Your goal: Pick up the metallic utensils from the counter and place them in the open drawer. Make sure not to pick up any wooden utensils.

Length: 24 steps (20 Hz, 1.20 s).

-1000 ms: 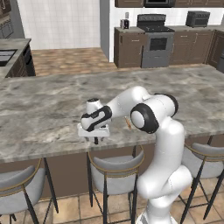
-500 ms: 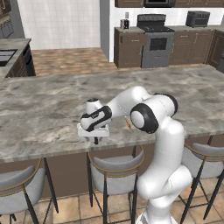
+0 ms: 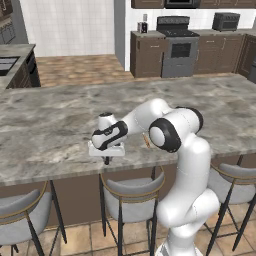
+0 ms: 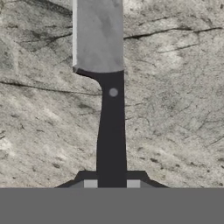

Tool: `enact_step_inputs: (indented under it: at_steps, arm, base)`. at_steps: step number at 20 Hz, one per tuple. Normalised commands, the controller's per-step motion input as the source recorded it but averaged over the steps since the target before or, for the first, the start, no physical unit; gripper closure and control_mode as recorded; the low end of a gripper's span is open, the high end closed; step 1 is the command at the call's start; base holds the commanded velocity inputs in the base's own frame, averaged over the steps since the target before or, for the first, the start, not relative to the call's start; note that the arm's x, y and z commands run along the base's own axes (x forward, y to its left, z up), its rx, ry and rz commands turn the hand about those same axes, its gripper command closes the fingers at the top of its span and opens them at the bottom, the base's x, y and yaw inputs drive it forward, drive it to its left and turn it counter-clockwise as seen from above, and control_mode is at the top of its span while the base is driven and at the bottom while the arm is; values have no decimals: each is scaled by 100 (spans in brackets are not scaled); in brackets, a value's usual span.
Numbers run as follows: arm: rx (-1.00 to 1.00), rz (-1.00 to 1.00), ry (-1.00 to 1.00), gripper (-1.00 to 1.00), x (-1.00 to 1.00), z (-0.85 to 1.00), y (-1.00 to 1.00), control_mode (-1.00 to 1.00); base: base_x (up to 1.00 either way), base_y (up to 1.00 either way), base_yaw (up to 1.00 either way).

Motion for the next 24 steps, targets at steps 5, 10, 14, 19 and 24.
enact_step_inputs:
  at_steps: [5,10,14,19,24]
  arm:
    - [0,0,0,100,0,-4,-4,-100]
    - [4,3,-4,100,-6,34,-45,-100]
    - [7,11,-8,100,-29,96,-66,-100]
    - [3,14,-10,100,-72,100,-68,-100]
    - [0,20,-14,100,-100,93,-64,-100]
  base:
    - [0,0,0]
    - [0,0,0]
    - [0,0,0]
    - [0,0,0]
    - [0,0,0]
